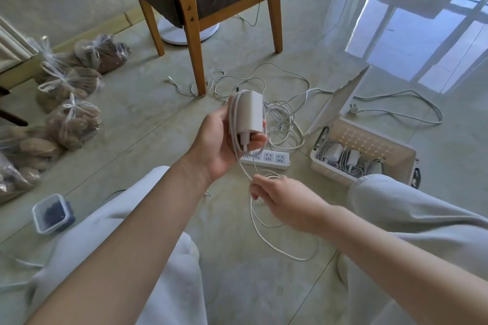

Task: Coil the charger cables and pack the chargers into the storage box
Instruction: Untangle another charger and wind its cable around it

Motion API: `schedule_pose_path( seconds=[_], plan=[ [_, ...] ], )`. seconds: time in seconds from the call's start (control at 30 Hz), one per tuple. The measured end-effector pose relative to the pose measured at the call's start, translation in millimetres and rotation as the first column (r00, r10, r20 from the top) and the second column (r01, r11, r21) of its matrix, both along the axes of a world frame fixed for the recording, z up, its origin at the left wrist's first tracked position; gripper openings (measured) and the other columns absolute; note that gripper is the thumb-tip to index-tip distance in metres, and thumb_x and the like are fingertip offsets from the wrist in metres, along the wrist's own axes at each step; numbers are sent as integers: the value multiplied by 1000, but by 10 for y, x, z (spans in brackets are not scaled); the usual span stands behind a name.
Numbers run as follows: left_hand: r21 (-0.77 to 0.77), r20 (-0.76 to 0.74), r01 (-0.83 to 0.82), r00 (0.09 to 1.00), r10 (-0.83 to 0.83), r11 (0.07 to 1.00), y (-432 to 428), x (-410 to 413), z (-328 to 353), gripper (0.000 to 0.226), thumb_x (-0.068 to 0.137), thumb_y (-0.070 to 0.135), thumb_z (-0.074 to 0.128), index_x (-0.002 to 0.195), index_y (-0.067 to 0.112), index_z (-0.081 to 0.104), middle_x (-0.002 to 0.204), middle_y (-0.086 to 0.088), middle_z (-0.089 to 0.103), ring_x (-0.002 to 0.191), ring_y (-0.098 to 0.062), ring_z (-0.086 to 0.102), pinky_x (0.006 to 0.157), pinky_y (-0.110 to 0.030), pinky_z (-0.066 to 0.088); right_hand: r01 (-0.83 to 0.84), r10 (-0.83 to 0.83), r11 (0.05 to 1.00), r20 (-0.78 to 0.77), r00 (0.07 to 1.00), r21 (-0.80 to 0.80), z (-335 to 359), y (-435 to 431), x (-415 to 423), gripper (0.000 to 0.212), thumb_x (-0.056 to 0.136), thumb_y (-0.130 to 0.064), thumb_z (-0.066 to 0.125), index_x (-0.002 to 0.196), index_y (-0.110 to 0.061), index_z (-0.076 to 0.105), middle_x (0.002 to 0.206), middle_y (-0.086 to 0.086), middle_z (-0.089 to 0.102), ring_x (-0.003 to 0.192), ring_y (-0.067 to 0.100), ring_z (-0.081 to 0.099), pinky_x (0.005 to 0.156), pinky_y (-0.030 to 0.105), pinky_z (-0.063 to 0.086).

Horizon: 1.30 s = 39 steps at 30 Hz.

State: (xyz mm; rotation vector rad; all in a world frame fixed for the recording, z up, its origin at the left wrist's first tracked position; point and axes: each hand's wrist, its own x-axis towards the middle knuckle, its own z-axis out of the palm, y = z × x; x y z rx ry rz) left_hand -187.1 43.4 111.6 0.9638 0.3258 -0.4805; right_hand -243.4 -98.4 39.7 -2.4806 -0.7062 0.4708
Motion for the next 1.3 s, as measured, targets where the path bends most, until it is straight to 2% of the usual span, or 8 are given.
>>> schedule_pose_path(
  seconds=[0.27, 0.47, 0.57, 0.87, 0.93, 1.03, 1.13, 1.3],
  plan=[
    [544, 267, 221, 869, -417, 809, 148, -39, 1, 50, 94, 44, 43, 95, -4, 56, 64, -19, 53, 35, -18, 41, 33, -18, 27, 190, -189, 978, 10, 982, -82, 48, -287, 377, 21, 97, -17, 39, 80, -22, 51, 76, -2, 57, 71, 25, 53, 67, 37, 45],
    [929, 194, 61, 757, -624, 364, 226, -57, -117, 34, 87, 39, 63, 86, 5, 62, 61, -4, 51, 34, -6, 42, 36, -21, 36, 295, -279, 948, 133, 951, -118, 76, -281, 428, 31, 100, -32, 32, 88, -20, 57, 73, -6, 50, 73, 23, 51, 63, 31, 36],
    [988, 105, 1, 737, -667, 157, 254, -37, -225, 30, 82, 51, 63, 82, 21, 60, 63, 3, 57, 46, -10, 53, 52, -33, 52, 339, -317, 936, 190, 929, -95, 119, -250, 448, 32, 100, -36, 32, 81, -24, 56, 67, -7, 49, 73, 23, 52, 62, 30, 35],
    [993, 100, -117, 829, -550, 5, 165, 71, -473, 29, 95, 39, 49, 103, 12, 41, 103, -17, 61, 95, -36, 57, 69, -32, 36, 231, -245, 968, 173, 954, 97, 219, 29, 143, 28, 99, -33, 28, 96, -21, 53, 87, 4, 66, 81, 31, 59, 71, 37, 45],
    [993, 111, -82, 870, -480, 80, 138, 112, -531, 27, 97, 36, 47, 100, 10, 37, 109, -20, 59, 95, -38, 58, 75, -34, 44, 163, -183, 977, 147, 972, 136, 205, 76, 47, 26, 100, -32, 28, 101, -20, 51, 87, 5, 65, 80, 33, 59, 70, 39, 45],
    [879, 147, -27, 965, -217, 475, 63, 159, -508, 28, 100, 35, 40, 100, 8, 34, 102, -22, 57, 68, -33, 64, 70, -47, 56, 20, -38, 994, 171, 985, 103, 175, 143, -100, 22, 100, -29, 28, 108, -19, 46, 71, 3, 55, 67, 35, 52, 63, 38, 42],
    [542, 23, 8, 999, -25, 840, -4, 163, -401, 34, 104, 34, 29, 107, 3, 42, 80, -20, 58, 49, -25, 62, 54, -35, 56, -21, 14, 999, 137, 991, 46, 113, 209, -193, 20, 101, -26, 28, 112, -18, 42, 62, 0, 40, 60, 32, 39, 57, 34, 31],
    [111, -86, 71, 994, -62, 991, -40, 116, -242, 43, 103, 31, 27, 112, 0, 55, 82, -21, 61, 60, -28, 65, 54, -31, 58, -21, 23, 1000, 95, 995, -24, -13, 129, -25, 16, 101, -25, 30, 111, -20, 42, 66, 3, 42, 62, 31, 41, 57, 34, 34]
  ],
)
